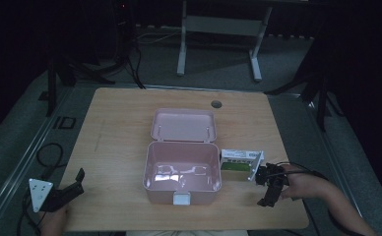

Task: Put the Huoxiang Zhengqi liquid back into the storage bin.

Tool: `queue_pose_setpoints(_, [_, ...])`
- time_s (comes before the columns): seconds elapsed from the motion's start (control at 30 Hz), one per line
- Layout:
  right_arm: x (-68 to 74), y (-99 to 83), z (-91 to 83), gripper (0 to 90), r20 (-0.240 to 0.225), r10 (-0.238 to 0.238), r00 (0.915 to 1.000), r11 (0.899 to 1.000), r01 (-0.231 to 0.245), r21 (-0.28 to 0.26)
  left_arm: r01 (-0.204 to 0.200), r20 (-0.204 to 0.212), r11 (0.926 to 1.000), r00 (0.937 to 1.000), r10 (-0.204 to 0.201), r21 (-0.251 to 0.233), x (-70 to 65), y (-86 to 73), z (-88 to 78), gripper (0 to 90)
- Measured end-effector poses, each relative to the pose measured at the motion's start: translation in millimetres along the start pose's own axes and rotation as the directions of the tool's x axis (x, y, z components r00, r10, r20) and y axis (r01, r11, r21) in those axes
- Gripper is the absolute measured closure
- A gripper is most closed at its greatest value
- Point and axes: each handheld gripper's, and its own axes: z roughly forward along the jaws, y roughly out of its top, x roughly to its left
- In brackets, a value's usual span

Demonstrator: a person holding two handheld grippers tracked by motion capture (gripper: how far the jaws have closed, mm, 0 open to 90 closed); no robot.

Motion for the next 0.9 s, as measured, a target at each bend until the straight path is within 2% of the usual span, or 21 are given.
queue_pose_setpoints(0.3, [7.1, 16.4, -22.8, 12.4, -0.009, -0.072, 0.9974, 0.997, 0.071, -0.033, -0.001, 0.004, 1.0000, 1.0000, 0.001, 0.000, -0.4, -0.1, 0.6, 2.3])
queue_pose_setpoints(0.43, [5.7, 24.3, -33.5, 12.9, -0.010, -0.097, 0.9953, 0.994, 0.096, -0.048, -0.001, 0.010, 1.0000, 1.0000, 0.001, 0.001, -0.2, 0.0, 0.5, 2.3])
queue_pose_setpoints(0.67, [-3.7, 35.4, -46.0, 14.1, 0.058, -0.127, 0.9902, 0.991, 0.129, -0.037, 0.001, 0.017, 1.0000, 0.9998, -0.001, 0.006, 0.2, 0.0, 0.9, 2.3])
queue_pose_setpoints(0.83, [-13.9, 44.6, -52.1, 15.0, 0.062, -0.139, 0.9883, 0.990, 0.141, -0.025, 0.007, 0.021, 1.0000, 0.9998, -0.007, 0.005, 1.0, -0.1, 1.0, 2.3])
queue_pose_setpoints(0.9, [-19.4, 47.2, -57.1, 15.5, 0.085, -0.135, 0.9872, 0.990, 0.138, -0.026, 0.008, 0.023, 1.0000, 0.9997, -0.008, 0.005, 1.1, -0.1, 0.9, 2.3])
